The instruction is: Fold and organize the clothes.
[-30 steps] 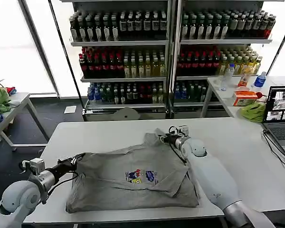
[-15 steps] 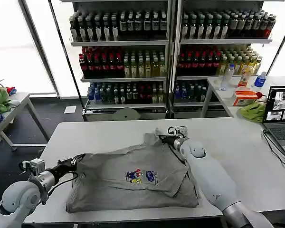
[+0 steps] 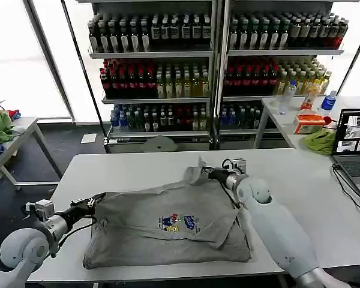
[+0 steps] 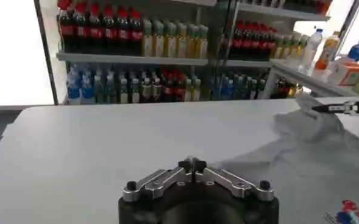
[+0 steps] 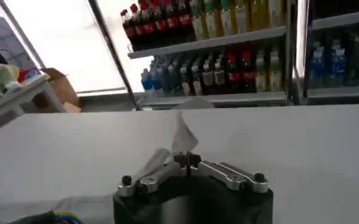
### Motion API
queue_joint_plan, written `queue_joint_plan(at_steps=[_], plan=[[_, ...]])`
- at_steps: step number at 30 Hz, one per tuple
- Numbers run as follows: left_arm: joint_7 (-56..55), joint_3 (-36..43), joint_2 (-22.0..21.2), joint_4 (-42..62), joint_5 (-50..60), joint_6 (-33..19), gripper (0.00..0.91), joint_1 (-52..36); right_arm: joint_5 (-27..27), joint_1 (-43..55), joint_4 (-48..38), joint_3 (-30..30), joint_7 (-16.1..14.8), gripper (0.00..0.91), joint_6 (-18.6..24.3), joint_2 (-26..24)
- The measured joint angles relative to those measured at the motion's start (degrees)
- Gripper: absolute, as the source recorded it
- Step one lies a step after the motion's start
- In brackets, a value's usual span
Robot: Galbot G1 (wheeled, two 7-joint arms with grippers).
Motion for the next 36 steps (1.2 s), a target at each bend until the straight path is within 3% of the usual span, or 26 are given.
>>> queue_joint_plan(at_steps=[19,36], plan=[[-2.15,-0.74,-0.9,-0.87,0.09,-4.61,0.0,1.92,6.29,-19.27,24.1,11.19,0.66,0.0,-0.01,-7.41],[-2.11,-6.63,-1.52,-7.24,1.07,-4.42,0.0,11.81,5.99,-35.54,33.06,18.46,1.87,0.0,0.05,-9.51]])
